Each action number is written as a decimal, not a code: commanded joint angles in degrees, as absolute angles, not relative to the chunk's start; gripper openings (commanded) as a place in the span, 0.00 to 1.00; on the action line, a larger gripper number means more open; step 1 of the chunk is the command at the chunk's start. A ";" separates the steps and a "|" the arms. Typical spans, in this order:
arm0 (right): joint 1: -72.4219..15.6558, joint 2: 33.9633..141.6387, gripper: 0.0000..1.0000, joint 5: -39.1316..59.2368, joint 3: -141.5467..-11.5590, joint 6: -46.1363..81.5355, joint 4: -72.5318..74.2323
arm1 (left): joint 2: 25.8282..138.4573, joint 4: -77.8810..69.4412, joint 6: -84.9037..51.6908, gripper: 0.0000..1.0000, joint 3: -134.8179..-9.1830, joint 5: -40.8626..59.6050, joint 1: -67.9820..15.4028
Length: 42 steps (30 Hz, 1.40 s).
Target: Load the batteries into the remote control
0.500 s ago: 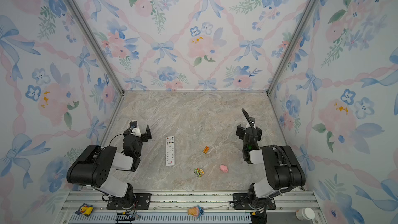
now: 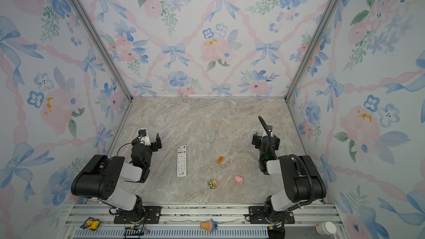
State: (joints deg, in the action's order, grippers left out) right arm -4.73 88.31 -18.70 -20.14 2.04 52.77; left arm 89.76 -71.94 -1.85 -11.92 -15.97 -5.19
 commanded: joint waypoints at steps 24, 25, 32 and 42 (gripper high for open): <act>-5.45 88.95 0.97 -19.60 -21.45 1.46 54.23 | 90.57 -72.86 -0.94 0.98 -12.82 -15.38 -4.75; -5.43 88.95 0.97 -19.62 -21.45 1.43 54.21 | 90.61 -72.79 -0.97 0.98 -12.79 -15.38 -4.70; -5.71 86.93 0.97 -20.06 -22.90 1.50 49.68 | 89.53 -72.32 -0.57 0.98 -12.67 -15.93 -5.10; -6.77 82.40 0.97 -19.66 -27.91 -0.32 36.47 | 87.07 -69.02 -0.53 0.98 -13.42 -16.27 -5.25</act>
State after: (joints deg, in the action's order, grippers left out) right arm -5.63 86.28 -19.40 -23.55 1.02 45.52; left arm 88.01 -70.39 -1.54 -12.34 -16.21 -5.21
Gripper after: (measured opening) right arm 0.969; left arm 0.980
